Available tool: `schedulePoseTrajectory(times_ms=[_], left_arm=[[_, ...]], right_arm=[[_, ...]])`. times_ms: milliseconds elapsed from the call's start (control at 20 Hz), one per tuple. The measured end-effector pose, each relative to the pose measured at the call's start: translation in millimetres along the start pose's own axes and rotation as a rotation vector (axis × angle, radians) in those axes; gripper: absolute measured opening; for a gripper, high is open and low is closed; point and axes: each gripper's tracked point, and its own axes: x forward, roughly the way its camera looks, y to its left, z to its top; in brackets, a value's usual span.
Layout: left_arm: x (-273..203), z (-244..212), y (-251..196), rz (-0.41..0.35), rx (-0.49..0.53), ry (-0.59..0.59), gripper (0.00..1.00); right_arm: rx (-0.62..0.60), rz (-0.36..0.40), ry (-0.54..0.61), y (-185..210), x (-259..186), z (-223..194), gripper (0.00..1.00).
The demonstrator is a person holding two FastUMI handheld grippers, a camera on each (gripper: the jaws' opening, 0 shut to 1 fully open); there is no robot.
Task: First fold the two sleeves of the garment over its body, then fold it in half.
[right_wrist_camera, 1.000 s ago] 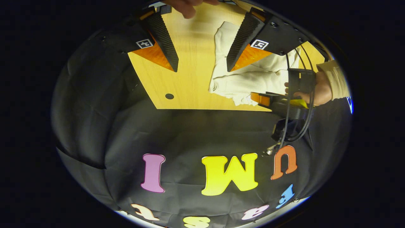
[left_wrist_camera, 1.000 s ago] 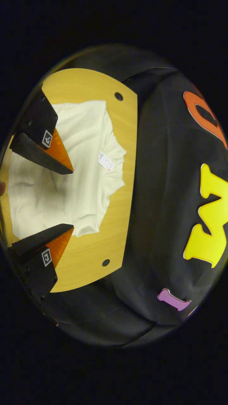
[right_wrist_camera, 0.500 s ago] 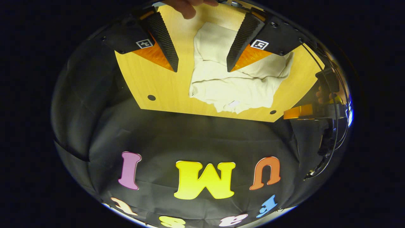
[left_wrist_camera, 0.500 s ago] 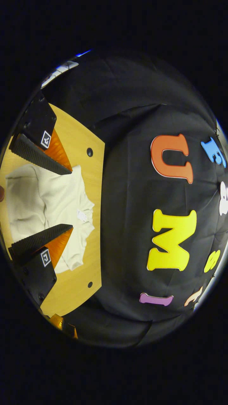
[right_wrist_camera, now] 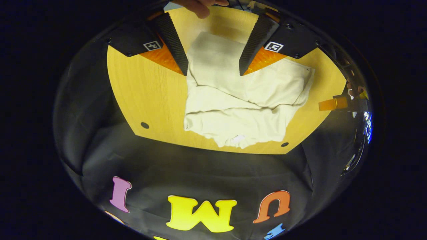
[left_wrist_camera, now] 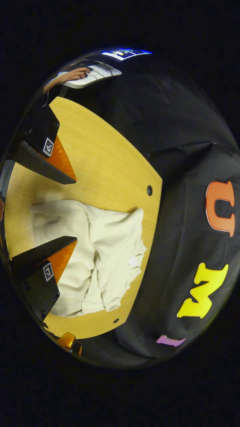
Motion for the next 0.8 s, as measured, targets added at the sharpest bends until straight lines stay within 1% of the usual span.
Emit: schedulePoseTrajectory(times_ms=[100, 250, 300, 350, 550, 650, 700, 750, 800], left_arm=[[10, -31, 4, 0.001, -0.015, 0.088, 0.99], [21, -68, 2, -0.009, -0.025, 0.232, 0.99], [22, -77, 1, -0.004, -0.029, 0.277, 0.99], [23, -83, -3, -0.016, -0.034, 0.309, 0.99], [24, -86, -16, -0.039, -0.024, 0.399, 0.97], [25, -83, -18, -0.035, -0.014, 0.441, 0.96], [25, -76, -18, -0.034, -0.005, 0.443, 0.95], [25, -71, -21, -0.023, 0.010, 0.461, 0.93], [25, -68, -22, -0.013, 0.038, 0.479, 0.93]], right_arm=[[0.023, -0.021, 0.068, -6, 17, -22, 0.96], [0.067, -0.072, 0.208, -20, 42, -65, 0.96], [0.086, -0.082, 0.247, -23, 47, -76, 0.96], [0.101, -0.092, 0.289, -26, 51, -86, 0.96], [0.160, -0.126, 0.396, -36, 63, -115, 0.96], [0.173, -0.125, 0.445, -36, 68, -123, 0.96], [0.170, -0.116, 0.468, -35, 70, -125, 0.96], [0.175, -0.101, 0.461, -34, 72, -121, 0.96], [0.181, -0.090, 0.461, -30, 76, -120, 0.94]])
